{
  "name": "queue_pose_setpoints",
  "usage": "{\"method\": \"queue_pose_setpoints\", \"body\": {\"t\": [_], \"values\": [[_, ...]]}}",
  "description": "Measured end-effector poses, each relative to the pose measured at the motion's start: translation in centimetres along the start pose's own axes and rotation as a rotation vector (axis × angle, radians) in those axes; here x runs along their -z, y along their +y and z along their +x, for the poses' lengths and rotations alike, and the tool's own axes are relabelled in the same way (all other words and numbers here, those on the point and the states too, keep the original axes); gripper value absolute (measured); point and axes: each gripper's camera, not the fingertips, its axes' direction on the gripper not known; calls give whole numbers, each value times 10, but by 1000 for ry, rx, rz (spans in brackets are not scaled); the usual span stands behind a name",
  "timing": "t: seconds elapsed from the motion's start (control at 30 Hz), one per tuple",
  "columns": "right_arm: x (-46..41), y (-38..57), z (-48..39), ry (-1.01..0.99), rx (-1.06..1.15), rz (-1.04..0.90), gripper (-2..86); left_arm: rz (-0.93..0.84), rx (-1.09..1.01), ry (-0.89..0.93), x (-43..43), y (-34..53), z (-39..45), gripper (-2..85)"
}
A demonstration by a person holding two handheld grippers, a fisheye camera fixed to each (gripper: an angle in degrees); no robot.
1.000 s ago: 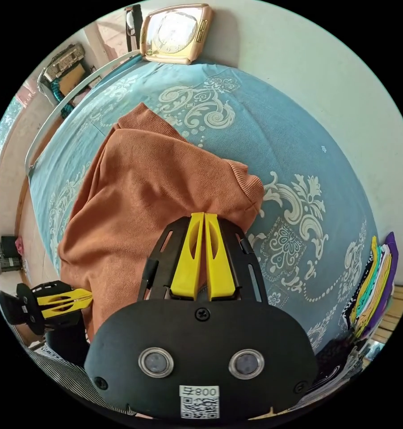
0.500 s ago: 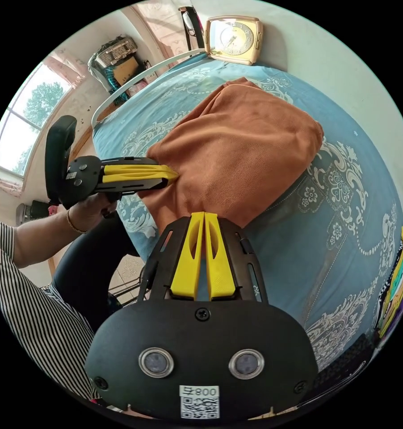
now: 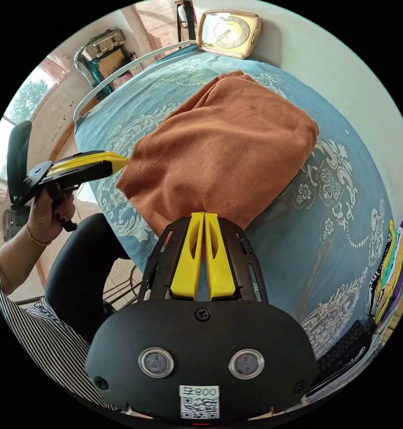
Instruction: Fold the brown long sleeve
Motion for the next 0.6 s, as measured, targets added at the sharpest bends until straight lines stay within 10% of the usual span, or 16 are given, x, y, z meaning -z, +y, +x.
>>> {"method": "queue_pose_setpoints", "body": {"t": [0.6], "values": [[-23, 95, 80, -185, -193, 101, 10, -82, 290, 322, -38, -18, -163, 154]]}}
